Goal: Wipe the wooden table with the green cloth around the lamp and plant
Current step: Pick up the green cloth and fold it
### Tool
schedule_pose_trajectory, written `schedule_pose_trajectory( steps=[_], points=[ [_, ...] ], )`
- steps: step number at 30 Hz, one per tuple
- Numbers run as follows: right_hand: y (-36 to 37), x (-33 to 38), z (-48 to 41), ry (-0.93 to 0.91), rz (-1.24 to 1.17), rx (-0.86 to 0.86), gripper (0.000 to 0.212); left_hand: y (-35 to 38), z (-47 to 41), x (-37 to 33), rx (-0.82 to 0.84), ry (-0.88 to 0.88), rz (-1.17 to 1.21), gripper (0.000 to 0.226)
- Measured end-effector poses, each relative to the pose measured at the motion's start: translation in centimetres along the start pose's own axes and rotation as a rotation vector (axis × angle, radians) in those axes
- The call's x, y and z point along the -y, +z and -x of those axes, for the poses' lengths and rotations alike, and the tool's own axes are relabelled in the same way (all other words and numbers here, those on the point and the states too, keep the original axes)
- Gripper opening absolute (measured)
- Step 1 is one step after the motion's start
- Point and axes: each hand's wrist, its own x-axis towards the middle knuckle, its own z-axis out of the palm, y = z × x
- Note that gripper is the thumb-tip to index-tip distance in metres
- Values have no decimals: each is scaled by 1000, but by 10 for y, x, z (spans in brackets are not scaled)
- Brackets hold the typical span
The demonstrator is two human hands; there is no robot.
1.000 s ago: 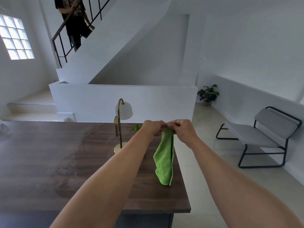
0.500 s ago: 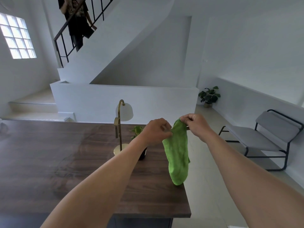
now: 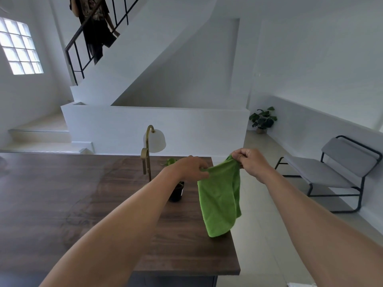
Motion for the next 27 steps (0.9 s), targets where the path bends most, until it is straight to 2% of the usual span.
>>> schedule_pose_trajectory(
  steps=[3,7,10,13,15,18,20,23,27],
  points=[
    [2,-4,1,6,6,13,16,-6,-1,-4,51,27,-4,35],
    [-2,-10,1,29,3,6,14,-5,-4,-2,28,50,121,23],
    [-1,-12,0,28,12,5,14,-5,-7,-1,-52,101,-20,14],
    [2,-15,1,25,-10,2,17,-1,-12,-3,-152,118,-118,23],
    [2,-17,2,26,-20,5,18,2,-16,-3,-163,123,49,24],
    [0,-20,2,34,-39,2,17,3,-17,-7,-70,158,495,22],
    [-2,-19,1,42,-69,-14,18,1,-17,-11,-4,169,603,19],
    [-3,-15,-2,49,-175,-74,21,-3,-13,-12,80,130,522,17],
    [-1,-10,-7,58,-221,-106,20,0,-17,1,58,57,141,31]
  ],
)
